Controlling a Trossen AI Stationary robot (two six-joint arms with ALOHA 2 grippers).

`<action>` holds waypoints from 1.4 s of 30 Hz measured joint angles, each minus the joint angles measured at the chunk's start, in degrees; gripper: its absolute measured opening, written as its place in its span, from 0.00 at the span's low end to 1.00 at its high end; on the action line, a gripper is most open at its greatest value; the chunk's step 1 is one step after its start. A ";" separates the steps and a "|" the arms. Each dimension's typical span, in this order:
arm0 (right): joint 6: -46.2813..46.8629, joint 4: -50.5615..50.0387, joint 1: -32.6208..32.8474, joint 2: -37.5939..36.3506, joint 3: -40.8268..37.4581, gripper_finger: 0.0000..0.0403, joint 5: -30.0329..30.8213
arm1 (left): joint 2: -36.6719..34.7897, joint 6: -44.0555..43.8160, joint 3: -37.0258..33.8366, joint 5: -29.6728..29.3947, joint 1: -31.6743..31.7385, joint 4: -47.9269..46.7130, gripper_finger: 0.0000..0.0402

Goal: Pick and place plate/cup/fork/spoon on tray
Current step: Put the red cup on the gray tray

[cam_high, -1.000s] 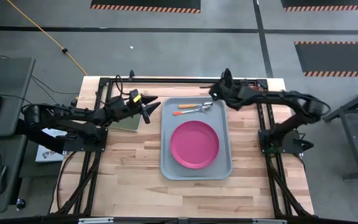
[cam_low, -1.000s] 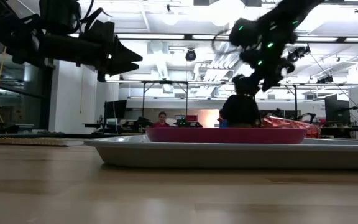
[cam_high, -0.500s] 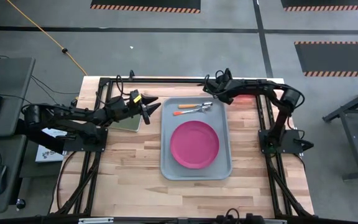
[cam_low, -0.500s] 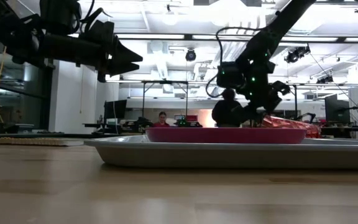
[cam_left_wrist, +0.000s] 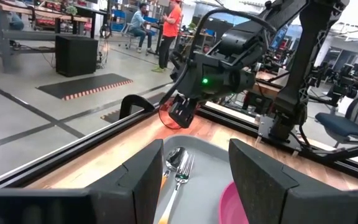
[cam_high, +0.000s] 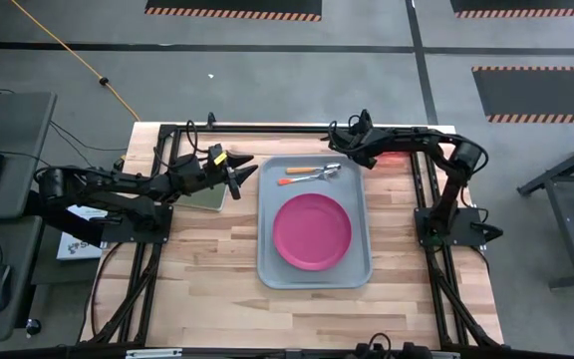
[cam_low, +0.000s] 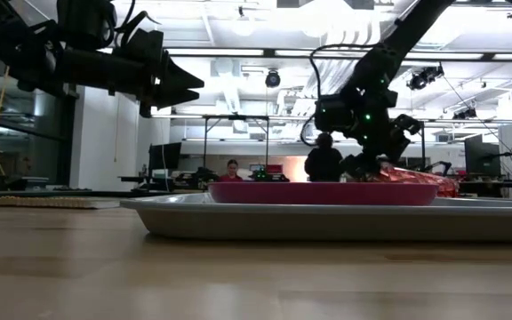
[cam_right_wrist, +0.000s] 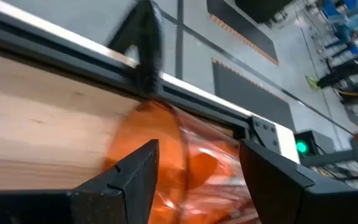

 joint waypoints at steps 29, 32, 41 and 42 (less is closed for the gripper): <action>5.18 -14.75 0.95 -0.20 -0.20 0.02 5.81 | -0.01 0.04 0.00 0.01 0.00 -0.01 0.43; 5.54 -17.94 2.13 -0.57 -0.23 0.02 5.28 | 0.00 0.04 0.02 0.01 -0.02 -0.01 0.43; -1.29 -22.23 9.33 -15.42 -0.28 0.00 2.09 | 0.00 0.07 0.02 0.01 -0.02 -0.01 0.43; -3.12 -22.15 10.51 -18.13 -0.28 0.00 0.92 | 0.00 0.07 0.02 0.01 -0.02 0.00 0.43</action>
